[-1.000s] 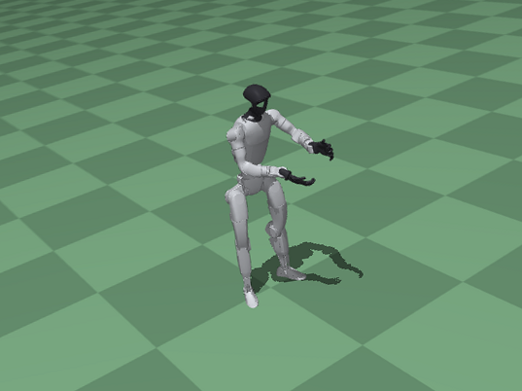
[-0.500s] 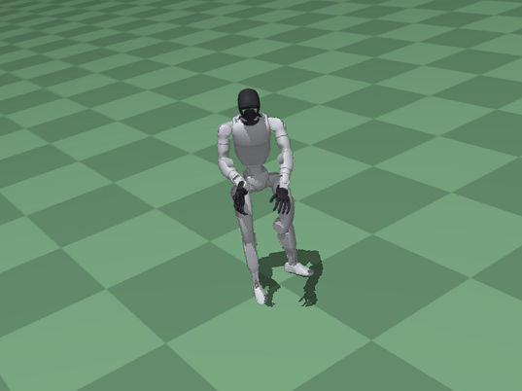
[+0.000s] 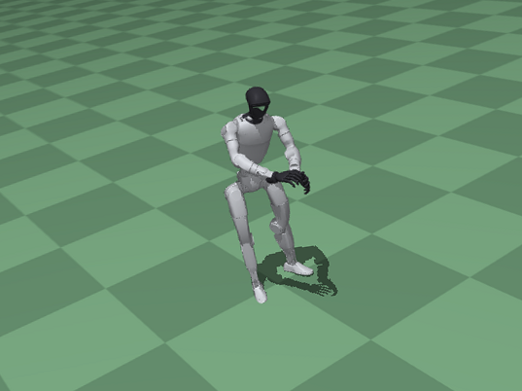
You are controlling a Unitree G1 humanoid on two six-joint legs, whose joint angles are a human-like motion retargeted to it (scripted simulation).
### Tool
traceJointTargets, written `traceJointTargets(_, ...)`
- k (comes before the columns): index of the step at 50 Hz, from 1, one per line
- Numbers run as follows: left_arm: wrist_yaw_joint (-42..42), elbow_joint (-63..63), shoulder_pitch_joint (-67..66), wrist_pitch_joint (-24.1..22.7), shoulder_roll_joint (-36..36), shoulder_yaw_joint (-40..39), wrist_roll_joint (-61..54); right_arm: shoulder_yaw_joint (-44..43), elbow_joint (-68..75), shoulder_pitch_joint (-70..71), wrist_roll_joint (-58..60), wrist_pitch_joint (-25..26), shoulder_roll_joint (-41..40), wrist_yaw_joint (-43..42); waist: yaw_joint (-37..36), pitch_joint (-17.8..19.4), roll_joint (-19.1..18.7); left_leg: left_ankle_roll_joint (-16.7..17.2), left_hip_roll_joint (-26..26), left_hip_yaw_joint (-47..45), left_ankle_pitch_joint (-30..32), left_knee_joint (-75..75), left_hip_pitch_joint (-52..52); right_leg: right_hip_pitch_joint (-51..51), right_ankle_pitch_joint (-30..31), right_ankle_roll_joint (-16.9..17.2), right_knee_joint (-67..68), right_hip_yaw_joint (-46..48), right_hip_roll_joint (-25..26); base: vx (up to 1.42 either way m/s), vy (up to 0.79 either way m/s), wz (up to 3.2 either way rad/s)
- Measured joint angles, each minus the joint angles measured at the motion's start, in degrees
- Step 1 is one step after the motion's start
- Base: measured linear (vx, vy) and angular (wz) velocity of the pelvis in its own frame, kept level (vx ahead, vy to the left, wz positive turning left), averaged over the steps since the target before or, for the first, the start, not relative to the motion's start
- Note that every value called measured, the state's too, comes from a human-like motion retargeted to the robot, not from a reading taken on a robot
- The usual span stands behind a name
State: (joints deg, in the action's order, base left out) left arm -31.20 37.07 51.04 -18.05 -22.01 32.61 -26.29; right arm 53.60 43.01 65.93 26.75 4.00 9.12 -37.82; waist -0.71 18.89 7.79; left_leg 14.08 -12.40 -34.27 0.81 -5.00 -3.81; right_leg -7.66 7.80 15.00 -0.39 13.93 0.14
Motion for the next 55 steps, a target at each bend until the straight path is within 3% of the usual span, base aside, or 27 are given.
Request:
traceJointTargets(3,-2.90,-3.34,-2.05,2.56,-0.37,2.04,12.93,-3.45,-1.74,-4.91,0.34,-0.04,0.04,-3.01,-2.60,2.46,-0.81,0.01,-0.02,1.17,0.16,0.00,0.53,0.38,0.18,0.00,-0.56,1.04,-0.11,-0.04,0.00,0.34)
traceJointTargets(7,-4.36,-15.97,-10.65,3.24,-2.02,3.94,23.04,-6.39,-15.05,-14.70,3.66,-1.61,6.10,-5.22,-3.71,3.07,-2.77,-0.06,0.08,3.35,0.13,0.00,1.64,0.54,-0.26,0.00,-0.66,2.93,-0.56,0.04,0.04,0.48)
traceJointTargets(12,-1.96,-34.39,-24.79,1.51,-5.78,5.56,25.70,-4.80,-36.31,-27.29,4.89,-5.84,18.45,-3.00,-2.77,-0.92,-5.32,-0.69,0.74,6.19,-0.21,0.00,3.61,-0.47,-1.63,0.00,0.79,5.01,-2.00,0.13,0.09,0.50)
traceJointTargets(17,0.06,-38.98,-33.06,0.79,-8.38,6.24,26.31,-2.82,-44.11,-32.57,4.56,-8.84,25.78,1.54,-1.27,-5.11,-6.55,-1.34,1.93,7.62,-0.45,0.00,5.18,-2.13,-2.54,0.00,2.81,5.50,-3.97,0.12,0.11,0.26)
traceJointTargets(21,-0.64,-31.89,-31.48,0.95,-6.69,6.37,32.91,1.42,-37.90,-27.74,8.77,-9.22,25.42,2.75,0.44,-4.73,-6.24,-1.04,2.85,7.54,-0.46,0.00,5.48,-2.73,-2.50,0.00,3.57,5.07,-5.19,0.00,0.09,0.04)
traceJointTargets(25,-6.55,-13.95,-17.88,3.23,-2.37,8.52,45.71,6.75,-17.78,-16.51,15.88,-5.06,16.98,-3.61,2.01,-0.88,-5.02,0.05,3.01,6.88,-0.07,0.00,5.20,-2.34,-1.63,0.00,2.78,4.70,-5.20,-0.12,0.02,-0.10)
traceJointTargets(30,-12.92,19.71,6.11,7.88,4.92,18.87,53.23,7.43,16.78,-3.74,15.82,2.67,2.24,-10.18,2.54,2.09,-4.25,0.89,2.61,6.40,1.35,0.00,6.99,-3.14,0.65,0.00,0.27,5.28,-3.90,-0.15,-0.05,-0.07)
traceJointTargets(32,-13.16,25.37,10.77,7.55,7.14,23.61,50.29,5.83,21.25,-1.82,11.78,2.97,0.46,-10.76,2.40,1.72,-4.72,0.90,2.49,6.38,1.79,0.00,7.70,-3.56,1.24,0.00,-0.40,5.60,-3.46,-0.06,-0.05,-0.02)
traceJointTargets(35,-13.22,19.76,11.79,6.80,6.17,25.94,45.83,2.62,13.91,-3.32,6.46,2.49,3.69,-12.45,1.82,-0.14,-5.70,0.90,2.30,6.26,1.91,0.00,7.92,-3.75,1.32,0.00,-0.66,5.78,-3.10,0.06,-0.02,-0.03)
traceJointTargets(42,-3.44,-22.28,-3.11,2.92,-9.36,12.06,46.55,-4.67,-26.02,-16.56,10.60,-3.33,20.71,-9.00,0.85,-4.00,-6.17,0.79,1.69,4.72,0.05,0.00,4.28,-2.14,-1.28,0.00,1.82,4.03,-3.15,0.20,0.00,-0.18)
traceJointTargets(46,-2.33,-34.98,-10.72,1.92,-14.57,9.16,43.04,-3.81,-36.10,-19.09,11.61,-4.51,24.64,-7.23,1.08,-3.92,-5.18,-0.36,1.87,3.35,-1.06,0.41,2.72,-1.98,-1.95,0.00,3.34,2.23,-3.62,0.11,0.04,-0.31)
traceJointTargets(50,-1.09,-34.01,-11.17,2.77,-14.40,8.60,42.06,-1.70,-33.13,-17.41,11.33,-4.10,23.14,-6.81,1.00,-2.55,-4.49,-0.95,1.65,2.22,-1.30,0.60,2.38,-2.41,-1.54,0.00,3.67,1.25,-3.27,-0.03,-0.02,-0.25)
traceJointTargets(55,-3.16,-8.01,3.23,5.13,-6.49,14.70,49.13,2.89,-5.52,-7.00,13.38,-0.55,14.10,-8.15,0.54,0.39,-4.78,0.13,0.42,2.40,0.26,0.00,3.52,-2.81,0.07,0.00,1.86,2.71,-1.50,-0.14,-0.11,0.03)
